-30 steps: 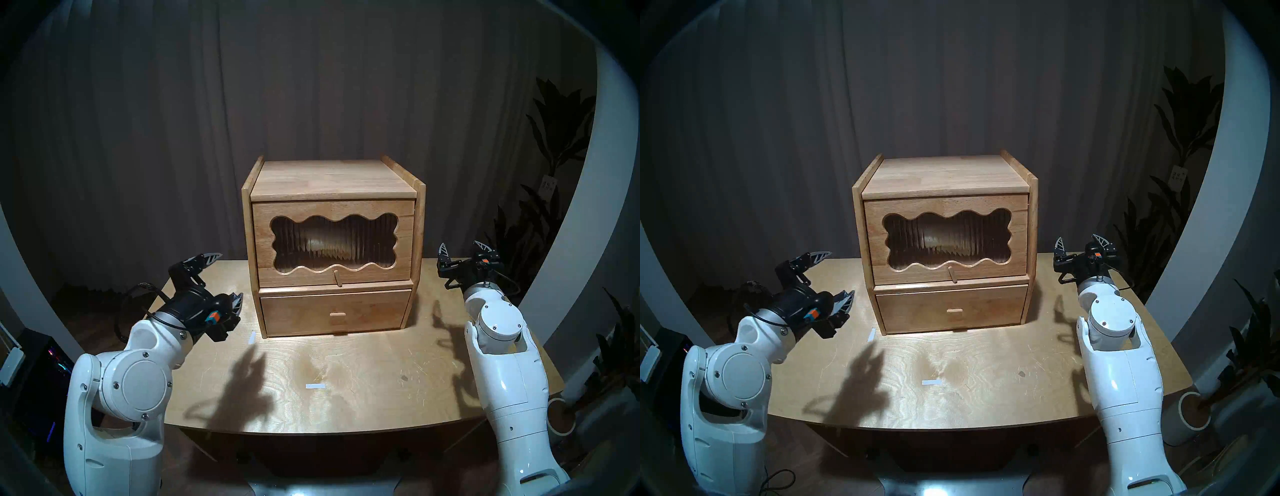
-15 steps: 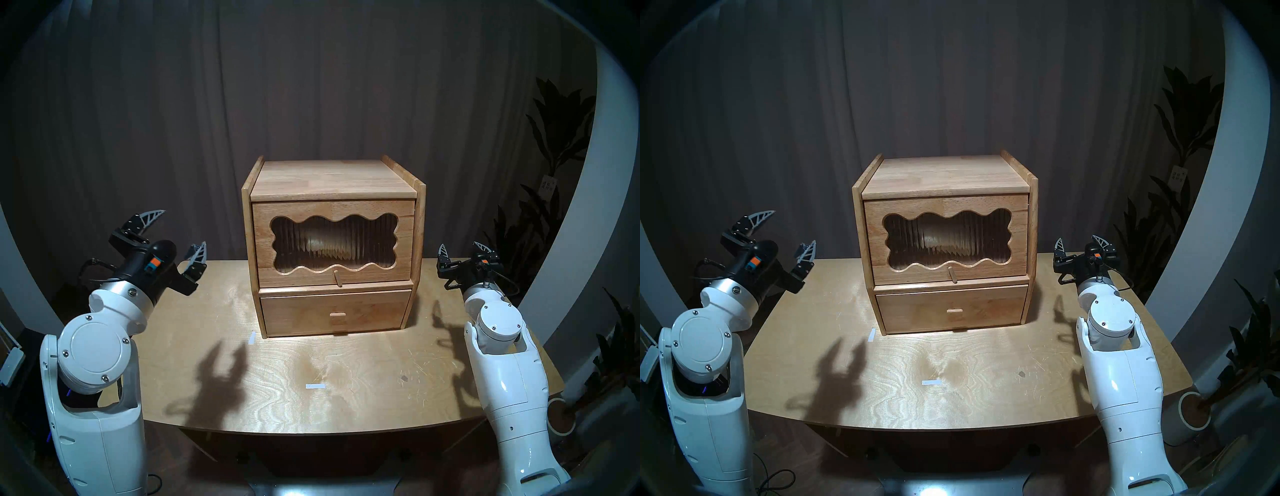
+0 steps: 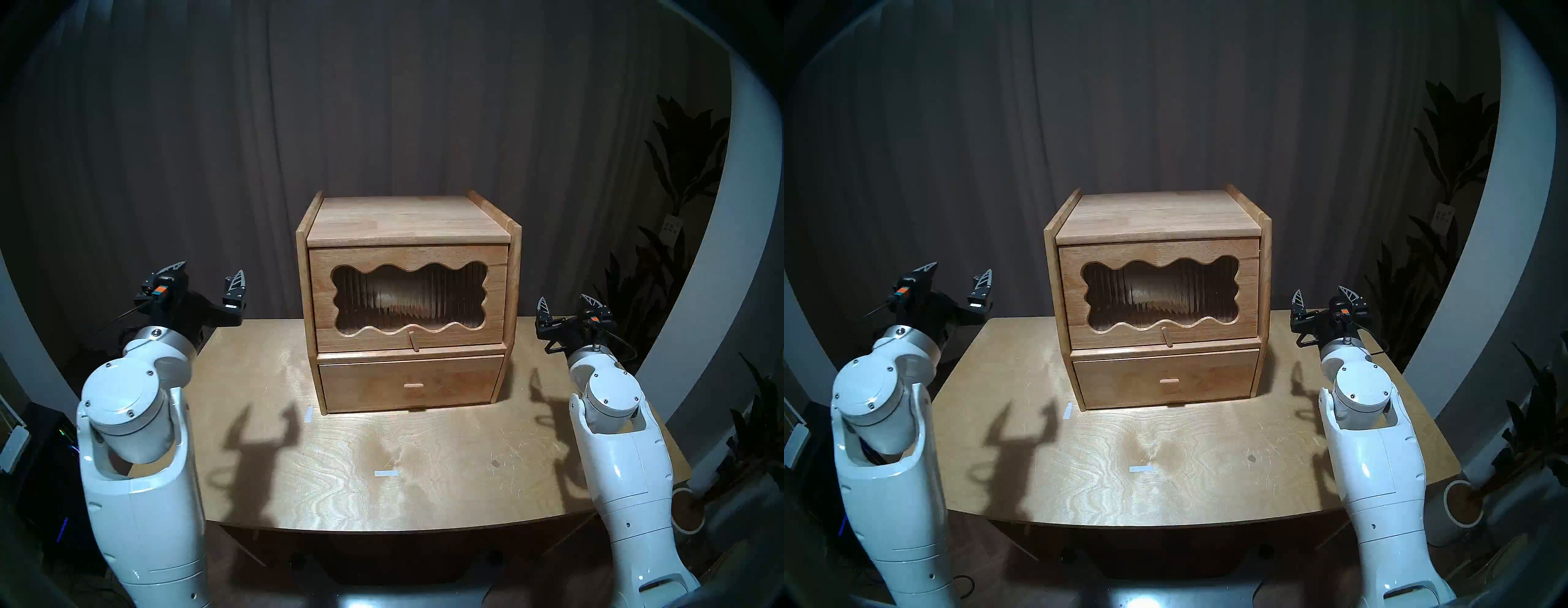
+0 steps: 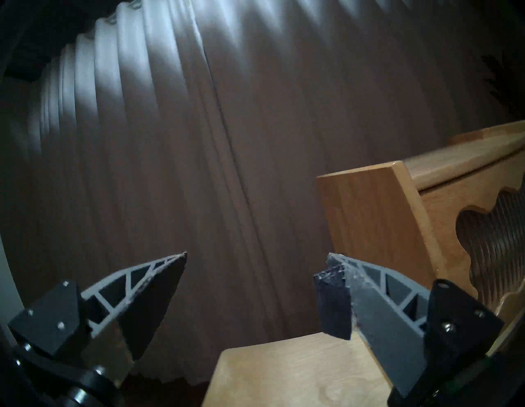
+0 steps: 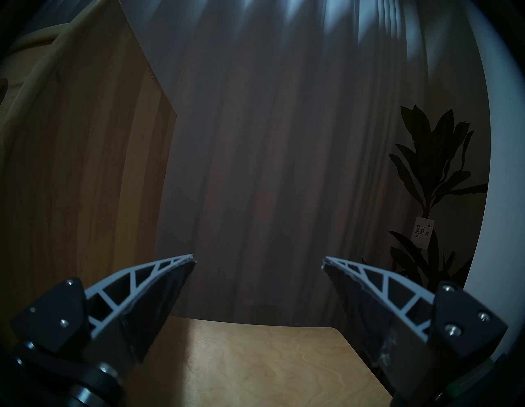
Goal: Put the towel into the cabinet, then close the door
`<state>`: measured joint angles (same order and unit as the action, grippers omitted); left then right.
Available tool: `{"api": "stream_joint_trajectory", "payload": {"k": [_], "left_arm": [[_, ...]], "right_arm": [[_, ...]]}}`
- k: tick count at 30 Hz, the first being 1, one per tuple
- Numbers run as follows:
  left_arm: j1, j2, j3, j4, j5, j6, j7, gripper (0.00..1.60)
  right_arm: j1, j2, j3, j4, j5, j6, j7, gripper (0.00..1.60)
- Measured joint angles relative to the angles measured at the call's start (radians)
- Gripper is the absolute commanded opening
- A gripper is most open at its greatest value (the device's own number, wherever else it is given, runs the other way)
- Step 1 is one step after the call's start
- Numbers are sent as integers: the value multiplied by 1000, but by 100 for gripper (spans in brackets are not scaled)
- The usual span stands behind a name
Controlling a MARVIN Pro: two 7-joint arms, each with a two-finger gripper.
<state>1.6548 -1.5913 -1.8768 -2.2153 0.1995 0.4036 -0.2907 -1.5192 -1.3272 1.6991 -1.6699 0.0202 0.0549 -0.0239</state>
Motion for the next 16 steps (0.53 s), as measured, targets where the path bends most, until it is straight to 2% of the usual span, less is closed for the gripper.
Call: {"api": "stream_joint_trajectory", "payload": {"k": [3, 8, 10, 16], "left_arm": [[-30, -8, 33, 73, -24, -15, 56, 160], [-80, -22, 60, 186, -45, -95, 130, 160], [-88, -23, 63, 200, -45, -109, 138, 160], [-104, -20, 85, 231, -33, -214, 168, 160]], "right_arm": [[-1, 2, -1, -4, 1, 0, -1, 160], [-3, 6, 2, -6, 11, -4, 5, 160], [-3, 8, 5, -6, 14, -7, 9, 160], [-1, 20, 5, 7, 24, -32, 40, 160]]}}
